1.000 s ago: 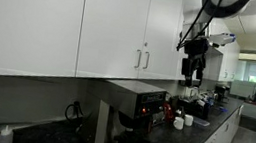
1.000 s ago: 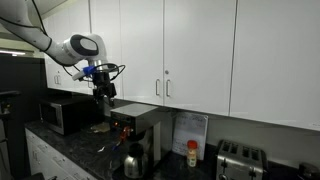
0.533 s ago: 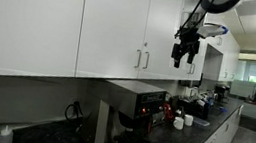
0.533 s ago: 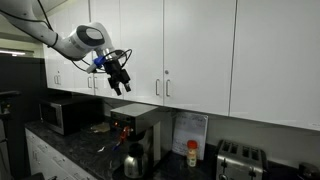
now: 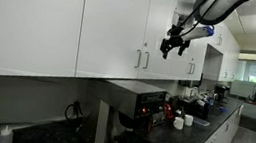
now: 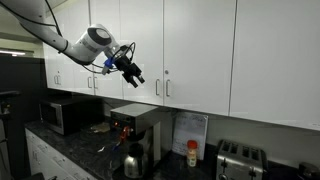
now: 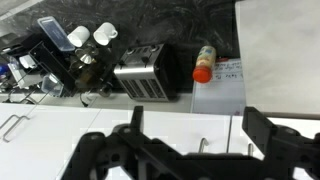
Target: Open the right door of the cabinet above the coffeemaker
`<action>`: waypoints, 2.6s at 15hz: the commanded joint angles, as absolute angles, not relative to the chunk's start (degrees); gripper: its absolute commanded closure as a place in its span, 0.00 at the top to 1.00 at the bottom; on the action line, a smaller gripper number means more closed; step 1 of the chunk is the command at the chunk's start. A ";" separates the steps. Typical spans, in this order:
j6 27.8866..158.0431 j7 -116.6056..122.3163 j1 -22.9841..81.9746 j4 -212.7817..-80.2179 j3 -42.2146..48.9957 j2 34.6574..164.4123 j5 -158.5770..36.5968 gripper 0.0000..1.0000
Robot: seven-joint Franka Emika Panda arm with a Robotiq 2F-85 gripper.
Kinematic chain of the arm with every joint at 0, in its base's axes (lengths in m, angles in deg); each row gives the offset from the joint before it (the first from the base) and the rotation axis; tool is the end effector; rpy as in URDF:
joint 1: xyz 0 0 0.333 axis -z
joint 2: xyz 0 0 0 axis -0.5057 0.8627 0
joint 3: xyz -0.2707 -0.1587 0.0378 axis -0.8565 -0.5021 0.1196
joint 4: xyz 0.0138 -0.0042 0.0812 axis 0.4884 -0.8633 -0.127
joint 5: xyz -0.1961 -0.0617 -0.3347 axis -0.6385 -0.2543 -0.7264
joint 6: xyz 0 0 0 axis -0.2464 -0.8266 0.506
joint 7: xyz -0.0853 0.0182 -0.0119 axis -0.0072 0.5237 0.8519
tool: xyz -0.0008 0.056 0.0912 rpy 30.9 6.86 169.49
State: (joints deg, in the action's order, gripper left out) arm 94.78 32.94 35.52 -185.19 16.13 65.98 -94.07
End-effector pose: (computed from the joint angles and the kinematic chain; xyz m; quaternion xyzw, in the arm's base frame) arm 0.4925 0.0302 0.5131 0.9422 -0.0752 0.2580 0.2001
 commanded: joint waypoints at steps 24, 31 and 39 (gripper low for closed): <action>98.43 58.95 32.76 -172.19 10.86 80.96 -117.96 1.00; 100.34 60.90 32.14 -168.71 9.83 83.76 -119.46 1.00; 99.57 61.29 31.05 -162.79 9.09 89.16 -120.97 1.00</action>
